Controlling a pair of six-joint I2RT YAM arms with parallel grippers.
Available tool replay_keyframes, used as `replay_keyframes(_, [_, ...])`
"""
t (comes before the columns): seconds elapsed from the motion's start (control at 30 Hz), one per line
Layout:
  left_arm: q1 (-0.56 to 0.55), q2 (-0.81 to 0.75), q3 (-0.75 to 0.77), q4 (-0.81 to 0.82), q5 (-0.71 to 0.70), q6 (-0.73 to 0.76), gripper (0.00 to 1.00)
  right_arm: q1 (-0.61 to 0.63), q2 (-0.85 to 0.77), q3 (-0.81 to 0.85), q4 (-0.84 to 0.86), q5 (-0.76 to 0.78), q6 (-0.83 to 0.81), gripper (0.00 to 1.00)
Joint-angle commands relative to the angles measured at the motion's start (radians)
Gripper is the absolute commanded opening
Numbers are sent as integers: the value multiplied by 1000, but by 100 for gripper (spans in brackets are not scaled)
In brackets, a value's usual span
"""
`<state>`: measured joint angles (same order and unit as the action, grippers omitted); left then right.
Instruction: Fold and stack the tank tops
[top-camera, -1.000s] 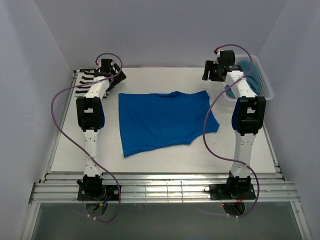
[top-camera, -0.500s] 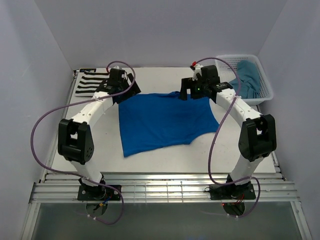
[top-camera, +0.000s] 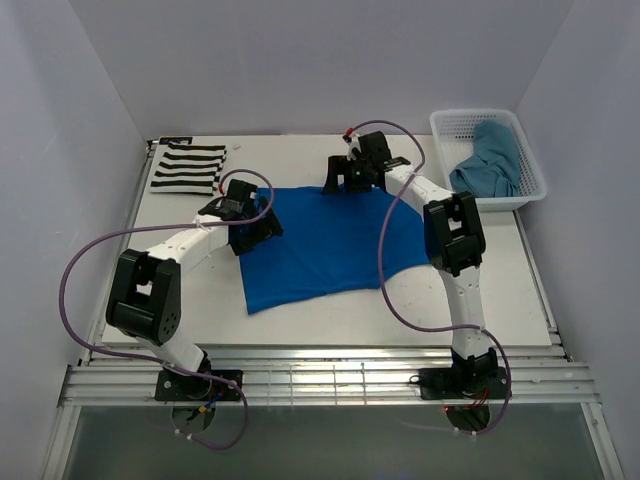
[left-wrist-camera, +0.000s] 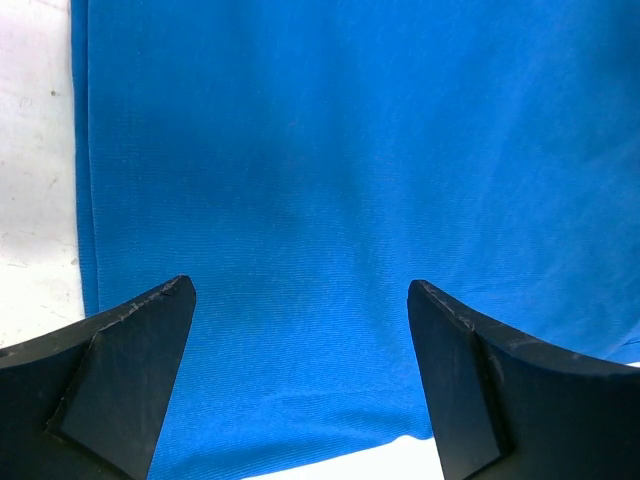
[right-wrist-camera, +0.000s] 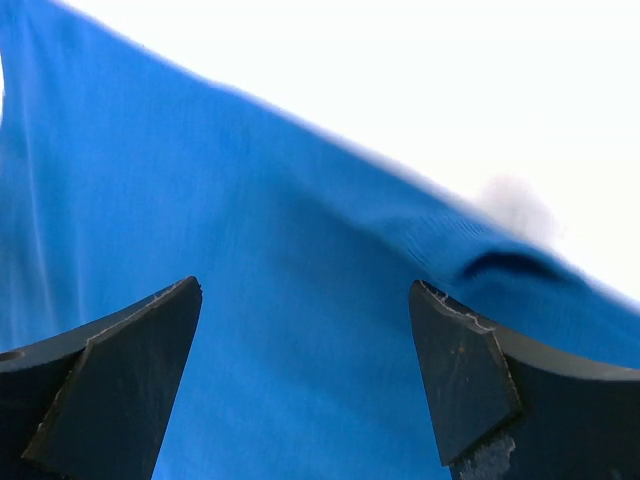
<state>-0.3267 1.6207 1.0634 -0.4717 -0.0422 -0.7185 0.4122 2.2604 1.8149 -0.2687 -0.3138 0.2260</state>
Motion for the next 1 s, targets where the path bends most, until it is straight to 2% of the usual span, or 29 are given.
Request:
replay_keyframes(0.0, [2, -55, -22, 15, 11, -12, 98, -3, 74, 173, 60, 22, 54, 90])
replay_keyframes(0.03, [2, -56, -32, 13, 13, -9, 98, -9, 141, 270, 63, 44, 62, 90])
replay_keyframes(0.17, [2, -68, -48, -11, -11, -7, 98, -50, 304, 487, 71, 53, 137, 90])
replay_keyframes(0.23, [2, -81, -49, -25, -8, -10, 98, -82, 335, 503, 106, 20, 196, 90])
replay_keyframes(0.33, [2, -102, -66, -27, 1, -18, 98, -116, 282, 416, 230, -37, 239, 90])
replay_keyframes(0.4, [2, -111, -74, -28, 4, -18, 98, -124, 243, 408, 218, -34, 207, 90])
replay_keyframes(0.57, [0, -177, -97, -30, -1, -38, 98, -133, 32, 345, 149, 33, 69, 90])
replay_keyframes(0.7, [-3, -240, -134, -39, 7, -58, 98, -135, -166, 157, 92, 100, -20, 90])
replay_keyframes(0.8, [-14, -265, -171, -27, 25, -81, 98, -133, -347, -98, 71, 162, -24, 90])
replay_keyframes(0.83, [-15, -262, -175, -22, 25, -81, 98, -135, -436, -244, 78, 174, -17, 90])
replay_keyframes(0.9, [-15, -239, -172, -9, -7, -82, 98, -135, -557, -392, 92, 186, 9, 90])
replay_keyframes(0.97, [-15, -203, -143, 5, -27, -81, 98, -135, -617, -574, 120, 205, 29, 90])
